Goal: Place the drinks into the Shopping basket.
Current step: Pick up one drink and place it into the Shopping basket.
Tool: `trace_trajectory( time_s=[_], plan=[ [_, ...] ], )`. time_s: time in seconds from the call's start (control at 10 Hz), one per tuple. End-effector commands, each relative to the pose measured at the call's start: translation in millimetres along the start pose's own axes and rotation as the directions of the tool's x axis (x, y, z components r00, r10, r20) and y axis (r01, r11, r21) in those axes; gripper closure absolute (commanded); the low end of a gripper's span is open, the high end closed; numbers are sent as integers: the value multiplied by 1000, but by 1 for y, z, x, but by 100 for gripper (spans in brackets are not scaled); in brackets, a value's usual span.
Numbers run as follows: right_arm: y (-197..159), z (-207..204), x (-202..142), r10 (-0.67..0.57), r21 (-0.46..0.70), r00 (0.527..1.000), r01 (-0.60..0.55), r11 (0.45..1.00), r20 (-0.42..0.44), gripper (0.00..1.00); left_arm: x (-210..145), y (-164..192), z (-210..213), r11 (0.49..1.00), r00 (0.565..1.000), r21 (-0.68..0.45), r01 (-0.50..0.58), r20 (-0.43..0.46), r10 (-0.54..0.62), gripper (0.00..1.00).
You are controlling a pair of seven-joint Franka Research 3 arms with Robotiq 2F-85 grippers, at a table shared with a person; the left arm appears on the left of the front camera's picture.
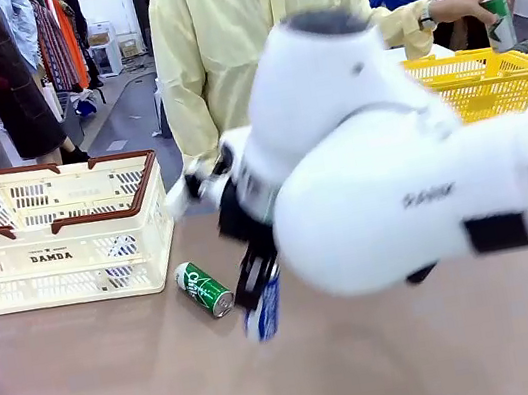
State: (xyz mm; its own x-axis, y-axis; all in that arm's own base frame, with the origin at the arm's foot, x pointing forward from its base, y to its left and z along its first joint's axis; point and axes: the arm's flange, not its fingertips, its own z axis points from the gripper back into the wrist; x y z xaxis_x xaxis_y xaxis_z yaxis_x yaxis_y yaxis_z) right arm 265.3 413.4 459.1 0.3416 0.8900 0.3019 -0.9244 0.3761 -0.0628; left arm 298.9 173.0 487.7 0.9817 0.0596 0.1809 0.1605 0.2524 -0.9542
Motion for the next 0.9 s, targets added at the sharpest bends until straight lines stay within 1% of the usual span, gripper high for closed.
trace_trajectory(
  time_s=[0.0, 0.1, 0.3, 0.5, 0.7, 0.8],
  plan=[
    [15, -29, -4, 52, 137, 998, -46, 990, -36, 100, -4, -2, -1, 1000, 1000, -5, -5, -4, 5, 0],
    [28, -45, -7, 59, 171, 998, -52, 984, -36, 100, -4, -2, -1, 1000, 1000, -5, -5, -4, 5, 0],
    [46, -75, -11, 115, 249, 992, -98, 963, -56, 100, -4, -2, -1, 1000, 1000, -5, -5, -4, 5, 0],
    [48, -92, -7, 114, 228, 993, -110, 968, -7, 100, -4, -2, -1, 1000, 1000, -5, -5, -4, 5, 0],
    [46, -100, 1, 95, 136, 993, -103, 985, 64, 100, -4, -2, -1, 1000, 1000, -5, -5, -4, 5, 0],
    [41, -100, 5, 92, 88, 993, -98, 991, 71, 100, -4, -2, -1, 1000, 1000, -5, -5, -4, 5, 0]
  ],
)
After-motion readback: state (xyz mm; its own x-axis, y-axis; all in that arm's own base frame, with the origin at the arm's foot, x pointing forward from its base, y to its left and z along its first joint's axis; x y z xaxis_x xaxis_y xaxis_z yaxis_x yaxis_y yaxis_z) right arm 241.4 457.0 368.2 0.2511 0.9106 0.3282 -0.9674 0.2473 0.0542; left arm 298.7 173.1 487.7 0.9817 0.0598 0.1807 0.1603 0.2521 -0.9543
